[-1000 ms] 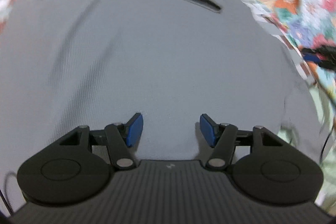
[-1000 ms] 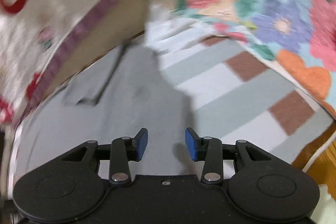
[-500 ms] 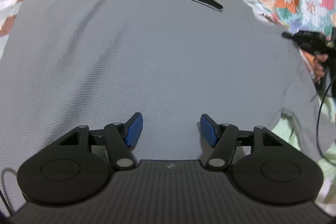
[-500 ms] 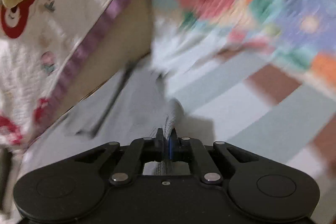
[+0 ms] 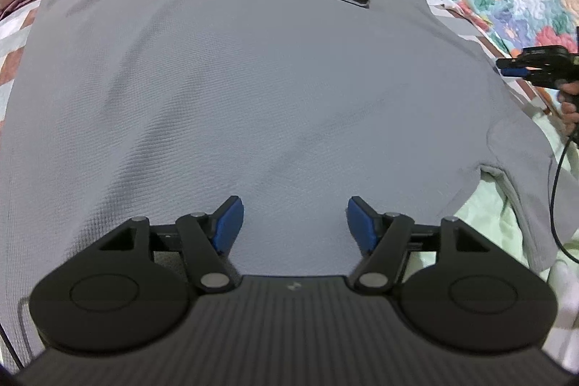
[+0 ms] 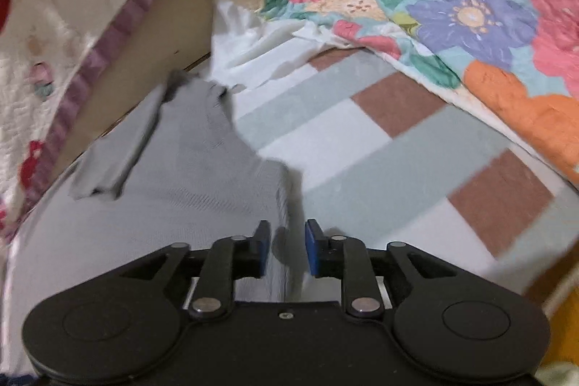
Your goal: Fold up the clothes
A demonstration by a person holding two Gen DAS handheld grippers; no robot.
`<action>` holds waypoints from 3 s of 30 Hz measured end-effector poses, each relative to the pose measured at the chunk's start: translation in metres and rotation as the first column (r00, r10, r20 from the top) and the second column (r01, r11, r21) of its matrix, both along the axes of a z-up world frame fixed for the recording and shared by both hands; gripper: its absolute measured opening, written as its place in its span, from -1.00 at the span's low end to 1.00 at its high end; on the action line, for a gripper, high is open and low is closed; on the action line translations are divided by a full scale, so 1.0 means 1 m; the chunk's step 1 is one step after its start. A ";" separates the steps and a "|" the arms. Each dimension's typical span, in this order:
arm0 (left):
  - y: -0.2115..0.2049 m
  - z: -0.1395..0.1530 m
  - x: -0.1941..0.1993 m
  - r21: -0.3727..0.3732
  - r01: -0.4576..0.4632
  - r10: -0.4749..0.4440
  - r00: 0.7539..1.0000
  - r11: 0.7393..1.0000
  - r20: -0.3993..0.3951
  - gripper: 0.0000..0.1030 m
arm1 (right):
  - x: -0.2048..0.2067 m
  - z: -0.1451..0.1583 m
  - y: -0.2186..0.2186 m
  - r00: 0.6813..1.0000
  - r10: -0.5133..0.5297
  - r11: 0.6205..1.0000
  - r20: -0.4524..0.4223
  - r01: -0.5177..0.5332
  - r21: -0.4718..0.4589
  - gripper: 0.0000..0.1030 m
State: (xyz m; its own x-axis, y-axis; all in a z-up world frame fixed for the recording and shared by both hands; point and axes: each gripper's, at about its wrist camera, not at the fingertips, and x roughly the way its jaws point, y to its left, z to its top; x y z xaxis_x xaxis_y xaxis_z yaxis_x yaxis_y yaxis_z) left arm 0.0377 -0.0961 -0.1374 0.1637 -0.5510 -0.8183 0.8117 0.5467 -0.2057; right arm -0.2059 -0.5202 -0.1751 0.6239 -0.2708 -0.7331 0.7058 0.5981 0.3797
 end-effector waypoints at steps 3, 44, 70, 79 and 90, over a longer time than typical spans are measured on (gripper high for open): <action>-0.005 0.000 -0.002 0.007 0.022 -0.022 1.000 1.000 0.002 0.31 | -0.022 0.006 0.022 0.998 0.059 0.996 0.028 -0.060 0.064 -0.23; -0.101 0.079 -0.078 -0.288 0.413 -0.419 0.907 0.864 0.044 0.37 | 0.059 0.068 0.133 0.833 0.524 0.845 0.178 -0.535 0.015 -0.87; -0.095 -0.038 -0.004 -0.214 -0.334 0.048 0.629 0.918 -0.776 -0.10 | 0.003 0.002 0.049 0.964 0.265 0.958 0.025 -0.266 0.103 -0.03; -0.134 0.019 -0.077 -0.081 0.274 -0.283 0.948 0.958 -0.145 0.21 | -0.003 -0.003 0.057 0.868 0.496 0.864 0.028 -0.497 0.080 0.12; -0.132 0.003 -0.051 -0.230 0.063 -0.111 0.973 0.971 -0.204 -0.87 | 0.027 0.021 0.045 0.753 0.657 0.754 0.041 -0.657 -0.028 -0.87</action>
State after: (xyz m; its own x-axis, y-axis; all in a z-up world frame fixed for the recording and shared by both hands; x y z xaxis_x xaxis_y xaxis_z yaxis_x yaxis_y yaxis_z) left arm -0.0133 -0.2282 -0.1342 -0.0581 -0.7257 -0.6855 0.7779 0.3975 -0.4867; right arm -0.1785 -0.4748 -0.1543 0.6834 0.2103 -0.6991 0.1199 0.9123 0.3916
